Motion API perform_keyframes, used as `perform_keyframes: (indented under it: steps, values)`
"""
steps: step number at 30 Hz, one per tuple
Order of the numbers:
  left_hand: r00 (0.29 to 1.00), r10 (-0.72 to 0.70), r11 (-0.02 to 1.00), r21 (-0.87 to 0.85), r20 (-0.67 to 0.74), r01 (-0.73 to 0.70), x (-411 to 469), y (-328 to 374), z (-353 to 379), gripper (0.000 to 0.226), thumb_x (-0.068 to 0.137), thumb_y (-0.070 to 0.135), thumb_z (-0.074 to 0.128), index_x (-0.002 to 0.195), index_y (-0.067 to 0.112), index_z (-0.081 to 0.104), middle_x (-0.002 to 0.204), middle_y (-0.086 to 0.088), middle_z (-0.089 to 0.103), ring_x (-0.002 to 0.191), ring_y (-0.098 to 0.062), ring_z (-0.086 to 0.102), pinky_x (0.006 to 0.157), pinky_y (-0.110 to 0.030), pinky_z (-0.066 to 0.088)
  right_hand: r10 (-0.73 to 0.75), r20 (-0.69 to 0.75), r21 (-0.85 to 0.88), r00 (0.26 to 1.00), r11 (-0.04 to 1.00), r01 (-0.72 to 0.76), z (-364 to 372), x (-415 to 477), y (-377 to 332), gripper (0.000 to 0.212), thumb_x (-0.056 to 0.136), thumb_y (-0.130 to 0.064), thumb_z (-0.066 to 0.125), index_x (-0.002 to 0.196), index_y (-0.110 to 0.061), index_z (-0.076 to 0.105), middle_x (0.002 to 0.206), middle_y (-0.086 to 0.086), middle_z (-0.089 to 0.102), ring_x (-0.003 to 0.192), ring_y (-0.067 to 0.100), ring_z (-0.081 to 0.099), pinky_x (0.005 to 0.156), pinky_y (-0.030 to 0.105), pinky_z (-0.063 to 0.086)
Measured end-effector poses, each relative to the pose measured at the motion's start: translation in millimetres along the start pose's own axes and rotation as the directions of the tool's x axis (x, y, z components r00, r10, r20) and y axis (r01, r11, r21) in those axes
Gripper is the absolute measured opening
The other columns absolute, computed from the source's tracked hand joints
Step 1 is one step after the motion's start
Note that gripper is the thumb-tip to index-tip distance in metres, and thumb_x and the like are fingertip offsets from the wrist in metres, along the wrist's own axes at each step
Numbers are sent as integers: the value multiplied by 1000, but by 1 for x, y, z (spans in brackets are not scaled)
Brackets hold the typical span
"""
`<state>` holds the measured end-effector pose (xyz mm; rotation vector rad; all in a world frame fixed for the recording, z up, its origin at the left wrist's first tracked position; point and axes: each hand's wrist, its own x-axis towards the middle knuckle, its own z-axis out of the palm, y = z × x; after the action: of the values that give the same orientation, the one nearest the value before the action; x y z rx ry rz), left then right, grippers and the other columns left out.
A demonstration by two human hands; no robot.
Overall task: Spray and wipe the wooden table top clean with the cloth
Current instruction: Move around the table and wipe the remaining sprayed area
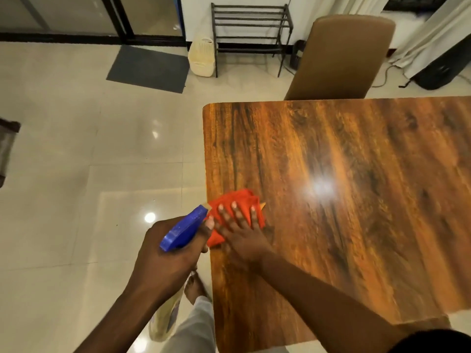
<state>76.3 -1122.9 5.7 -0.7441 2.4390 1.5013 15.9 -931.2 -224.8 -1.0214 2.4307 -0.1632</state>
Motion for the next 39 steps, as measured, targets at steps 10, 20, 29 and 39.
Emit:
perform_keyframes:
  steps: [10, 20, 29, 39]
  values:
    - [988, 98, 995, -16, 119, -96, -26, 15, 14, 43, 94, 51, 69, 69, 17, 76, 62, 0, 77, 51, -19, 72, 64, -31, 54, 72, 21, -29, 997, 997, -71, 65, -188, -57, 73, 107, -59, 45, 173, -43, 17, 182, -8, 18, 166, 29, 19, 124, 60, 11]
    - [987, 94, 991, -103, 127, -81, -89, 27, 54, 43, 85, 58, 69, 69, 19, 77, 64, -9, 77, 48, -23, 69, 68, -39, 57, 478, 169, 241, 862, 828, -507, 88, -360, 9, 73, 108, -60, 40, 173, -44, 12, 181, -5, 13, 165, 37, 18, 125, 60, 8]
    - [991, 107, 988, -121, 79, -97, -152, 40, 123, 41, 89, 62, 74, 77, 23, 79, 67, -11, 77, 47, -24, 68, 69, -42, 57, 832, 148, 467, 535, 418, -779, 73, -461, 176, 67, 118, -47, 26, 165, -44, -22, 177, -3, -28, 165, 28, -22, 133, 59, -9]
    - [998, 25, 975, -219, -55, -37, -201, 43, 138, 38, 84, 54, 66, 92, 19, 78, 70, -4, 79, 49, -23, 68, 69, -40, 58, 700, 60, 395, 712, 638, -661, 102, -409, 114, 71, 116, -53, 21, 161, -41, -33, 169, -6, -45, 153, 27, -46, 126, 53, -27]
